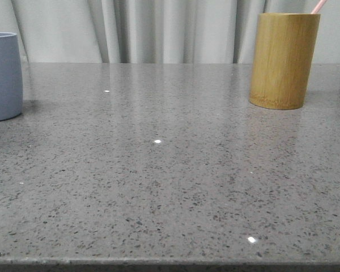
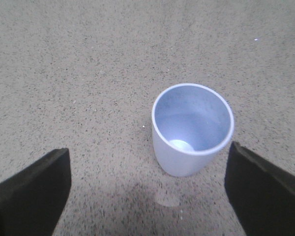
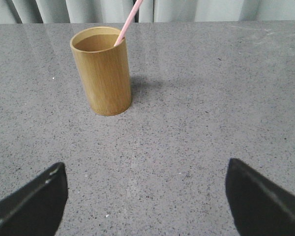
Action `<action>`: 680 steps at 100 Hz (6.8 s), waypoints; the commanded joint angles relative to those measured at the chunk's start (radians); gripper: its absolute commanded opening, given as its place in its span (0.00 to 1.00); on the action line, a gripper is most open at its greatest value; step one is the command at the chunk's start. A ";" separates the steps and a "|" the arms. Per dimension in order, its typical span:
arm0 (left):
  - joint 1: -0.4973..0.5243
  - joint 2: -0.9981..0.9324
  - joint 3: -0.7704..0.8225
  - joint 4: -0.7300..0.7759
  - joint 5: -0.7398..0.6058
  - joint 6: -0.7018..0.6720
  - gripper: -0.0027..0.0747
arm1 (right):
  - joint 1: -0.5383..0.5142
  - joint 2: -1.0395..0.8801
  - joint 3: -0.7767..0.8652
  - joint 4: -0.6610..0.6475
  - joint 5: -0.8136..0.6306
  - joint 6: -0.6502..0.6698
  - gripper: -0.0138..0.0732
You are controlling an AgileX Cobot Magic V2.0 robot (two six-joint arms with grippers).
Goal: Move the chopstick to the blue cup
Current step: 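Move the left gripper down over the light blue cup, then grip the blue cup rim with the left gripper, slide it toward the bamboo holder, then open the left gripper and lift it off the blue cup, then reach the right gripper to the pink chopstick in the bamboo holder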
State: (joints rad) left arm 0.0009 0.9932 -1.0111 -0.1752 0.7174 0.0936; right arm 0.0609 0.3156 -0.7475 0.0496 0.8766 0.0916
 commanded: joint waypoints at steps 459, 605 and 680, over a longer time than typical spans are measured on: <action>-0.583 0.575 -0.739 0.087 0.182 -0.061 0.71 | -0.005 0.021 -0.031 0.041 -0.045 -0.002 0.90; -0.224 -0.365 0.207 0.143 0.010 -0.110 0.70 | -0.001 0.309 0.048 0.054 -0.805 -0.003 0.90; -0.224 -0.365 0.207 0.143 0.000 -0.110 0.70 | 0.040 0.912 -0.087 0.054 -1.251 0.104 0.90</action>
State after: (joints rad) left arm -0.2254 0.6297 -0.7815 -0.0322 0.7932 -0.0074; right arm 0.0889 1.2029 -0.7762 0.1038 -0.2582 0.1907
